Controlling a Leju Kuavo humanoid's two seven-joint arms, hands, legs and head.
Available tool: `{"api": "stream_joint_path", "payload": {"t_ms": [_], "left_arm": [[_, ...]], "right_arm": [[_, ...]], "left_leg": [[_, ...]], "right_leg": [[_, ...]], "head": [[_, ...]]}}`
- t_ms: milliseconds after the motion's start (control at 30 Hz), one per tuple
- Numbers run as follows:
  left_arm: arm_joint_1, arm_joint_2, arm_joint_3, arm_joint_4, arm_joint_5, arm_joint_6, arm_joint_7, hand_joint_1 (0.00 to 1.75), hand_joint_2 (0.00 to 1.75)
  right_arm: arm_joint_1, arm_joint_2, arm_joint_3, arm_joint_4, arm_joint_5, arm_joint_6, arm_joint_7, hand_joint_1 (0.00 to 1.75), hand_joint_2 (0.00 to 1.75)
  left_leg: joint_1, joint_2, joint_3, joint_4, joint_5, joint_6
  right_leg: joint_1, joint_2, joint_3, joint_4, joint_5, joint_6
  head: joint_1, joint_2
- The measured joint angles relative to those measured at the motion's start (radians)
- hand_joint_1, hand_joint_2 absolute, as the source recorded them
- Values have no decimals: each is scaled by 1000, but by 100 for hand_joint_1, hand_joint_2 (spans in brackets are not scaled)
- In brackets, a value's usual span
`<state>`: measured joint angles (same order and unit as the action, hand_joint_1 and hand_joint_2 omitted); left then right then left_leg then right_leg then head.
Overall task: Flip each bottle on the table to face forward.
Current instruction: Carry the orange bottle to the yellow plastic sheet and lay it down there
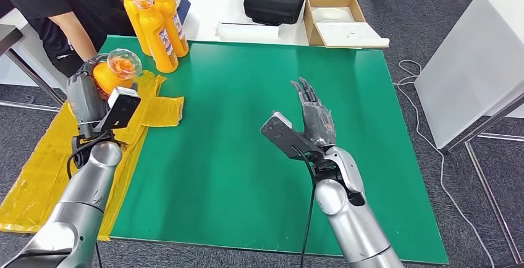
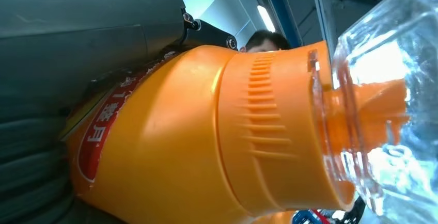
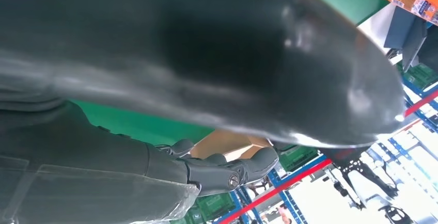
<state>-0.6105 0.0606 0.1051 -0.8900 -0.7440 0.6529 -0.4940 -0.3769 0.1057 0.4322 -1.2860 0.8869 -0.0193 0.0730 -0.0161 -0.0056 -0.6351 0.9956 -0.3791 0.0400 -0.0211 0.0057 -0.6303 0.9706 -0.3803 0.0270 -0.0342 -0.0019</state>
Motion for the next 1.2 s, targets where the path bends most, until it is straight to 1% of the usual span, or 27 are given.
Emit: {"api": "stream_joint_path", "payload": {"t_ms": [167, 233, 300, 367, 500, 600, 667, 800, 833, 867, 933, 1000, 1200], "left_arm": [[-20, 2, -5, 60, -3, 5, -2, 175, 175], [-27, 4, -7, 80, -49, 20, 11, 175, 175], [-31, 7, -5, 107, -174, 35, 34, 175, 175], [-28, 8, 14, 131, -338, 40, 49, 175, 175], [-3, 0, 97, 163, -612, 42, 74, 175, 175], [23, -7, 148, 177, -743, 42, 135, 175, 175], [32, -9, 157, 184, -779, 42, 170, 175, 175], [35, -8, 158, 186, -787, 42, 180, 175, 175], [39, -8, 155, 187, -793, 42, 196, 175, 175], [45, -6, 146, 191, -800, 42, 227, 175, 175], [69, 7, 89, 214, -816, 43, 321, 175, 175], [88, 23, 36, 237, -819, 43, 375, 175, 175], [108, 38, -1, 267, -825, 44, 396, 175, 175]], "right_arm": [[1, -5, 3, 0, -2, 0, 0, 0, 0], [1, -7, 6, 0, -9, 0, -2, 0, 0], [0, -10, 13, 2, -25, -1, -11, 0, 0], [-4, -12, 23, 10, -45, -4, -24, 0, 0], [-28, -14, 52, 43, -80, -7, -48, 0, 0], [-53, -14, 79, 75, -100, -8, -60, 0, 0], [-63, -14, 91, 88, -105, -8, -62, 0, 0], [-65, -14, 94, 91, -106, -8, -63, 0, 0], [-67, -14, 97, 93, -107, -8, -63, 0, 0], [-70, -13, 103, 97, -107, -9, -64, 0, 0], [-83, -9, 130, 116, -109, -12, -68, 0, 0], [-93, -3, 151, 132, -108, -14, -71, 0, 0], [-102, 5, 173, 151, -105, -12, -74, 0, 0]], "left_leg": [[0, 0, 0, 0, 0, 0], [0, 0, 0, 0, 0, 0], [0, 0, -1, 0, 0, 0], [0, 0, -1, 0, 0, 0], [0, 1, -1, 0, 0, 0], [0, 1, -1, 0, 0, 0], [0, 0, -1, 0, 0, 0], [0, 0, -1, 0, 0, 0], [0, 0, -1, 0, 0, 0], [0, 0, -1, 0, 0, 0], [0, 0, -2, 0, 0, 0], [0, 0, -2, 0, 0, 0], [0, -1, -2, 0, 0, 0]], "right_leg": [[0, 0, 0, 0, 0, 0], [0, 0, 0, 0, 0, 0], [0, 0, 0, 0, 0, 0], [0, 0, 0, 0, 0, 0], [-1, 0, 0, 0, 0, 0], [-1, 0, 0, 0, 0, 0], [-1, 0, 0, 0, 0, 0], [-1, 0, 0, 0, 0, 0], [-1, 0, 0, 0, 0, 0], [-1, 0, 0, 0, 0, 0], [-1, 0, 0, 0, 0, 0], [-1, 0, 0, 0, 0, 0], [-1, 0, 0, 0, 0, 0]], "head": [[0, 0], [0, 0], [0, 0], [0, 0], [0, 0], [0, 0], [0, 0], [0, 0], [0, 0], [0, 0], [0, 0], [0, 0], [0, 0]]}}
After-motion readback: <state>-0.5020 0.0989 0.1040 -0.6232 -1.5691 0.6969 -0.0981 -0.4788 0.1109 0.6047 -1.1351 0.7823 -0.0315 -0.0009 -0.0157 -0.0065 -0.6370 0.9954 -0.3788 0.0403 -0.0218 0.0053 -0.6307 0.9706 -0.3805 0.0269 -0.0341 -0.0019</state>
